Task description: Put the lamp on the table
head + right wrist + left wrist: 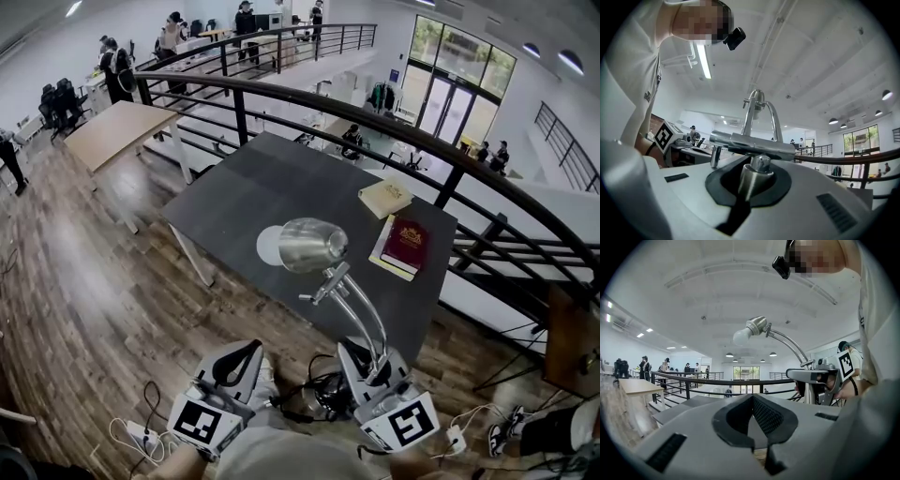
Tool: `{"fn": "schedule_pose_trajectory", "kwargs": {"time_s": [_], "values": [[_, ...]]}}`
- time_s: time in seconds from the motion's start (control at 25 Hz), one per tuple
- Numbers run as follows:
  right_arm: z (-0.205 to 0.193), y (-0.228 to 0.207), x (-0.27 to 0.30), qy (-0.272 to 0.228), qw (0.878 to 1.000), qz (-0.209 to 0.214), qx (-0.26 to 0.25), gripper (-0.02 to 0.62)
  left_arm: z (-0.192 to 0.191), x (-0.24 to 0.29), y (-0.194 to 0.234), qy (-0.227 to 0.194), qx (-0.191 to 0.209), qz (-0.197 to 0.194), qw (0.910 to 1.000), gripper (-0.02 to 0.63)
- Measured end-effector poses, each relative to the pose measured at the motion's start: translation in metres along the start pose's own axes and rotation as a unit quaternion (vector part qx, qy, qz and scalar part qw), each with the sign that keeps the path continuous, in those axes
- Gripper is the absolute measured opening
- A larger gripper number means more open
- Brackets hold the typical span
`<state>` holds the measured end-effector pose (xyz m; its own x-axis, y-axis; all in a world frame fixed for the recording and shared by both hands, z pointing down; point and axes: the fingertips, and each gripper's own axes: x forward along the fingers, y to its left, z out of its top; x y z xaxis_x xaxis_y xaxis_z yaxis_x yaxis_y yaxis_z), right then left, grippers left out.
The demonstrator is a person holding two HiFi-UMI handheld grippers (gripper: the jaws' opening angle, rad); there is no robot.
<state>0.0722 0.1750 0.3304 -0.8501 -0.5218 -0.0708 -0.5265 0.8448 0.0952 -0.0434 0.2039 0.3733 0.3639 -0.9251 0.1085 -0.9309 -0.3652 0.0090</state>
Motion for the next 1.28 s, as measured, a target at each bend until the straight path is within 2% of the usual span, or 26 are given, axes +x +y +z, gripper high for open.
{"fn": "schedule_pose_trajectory", "kwargs": {"time_s": [0.44, 0.56, 0.84, 1.0, 1.08, 1.28], "values": [[-0.006, -0.067, 0.115, 0.005, 1.000, -0.029, -0.003, -0.003, 0.024, 0.094, 0.107, -0.007, 0.001, -0.023, 0.9997, 0.005], [-0.011, -0.087, 0.150, 0.012, 0.999, -0.044, 0.001, -0.003, 0.030, 0.120, 0.134, -0.014, -0.001, -0.040, 0.9991, 0.005], [-0.013, -0.126, 0.224, 0.011, 0.997, -0.074, -0.021, -0.003, 0.037, 0.174, 0.202, -0.001, -0.014, -0.074, 0.9972, 0.005], [-0.012, -0.140, 0.252, 0.006, 0.996, -0.088, -0.017, -0.003, 0.041, 0.191, 0.224, -0.001, 0.002, -0.090, 0.9959, 0.005], [-0.010, -0.143, 0.261, 0.003, 0.996, -0.092, -0.003, -0.003, 0.049, 0.196, 0.230, -0.015, 0.010, -0.095, 0.9953, 0.005], [-0.011, -0.154, 0.272, 0.010, 0.996, -0.089, -0.010, -0.003, 0.056, 0.205, 0.242, -0.017, 0.005, -0.090, 0.9957, 0.005]]}}
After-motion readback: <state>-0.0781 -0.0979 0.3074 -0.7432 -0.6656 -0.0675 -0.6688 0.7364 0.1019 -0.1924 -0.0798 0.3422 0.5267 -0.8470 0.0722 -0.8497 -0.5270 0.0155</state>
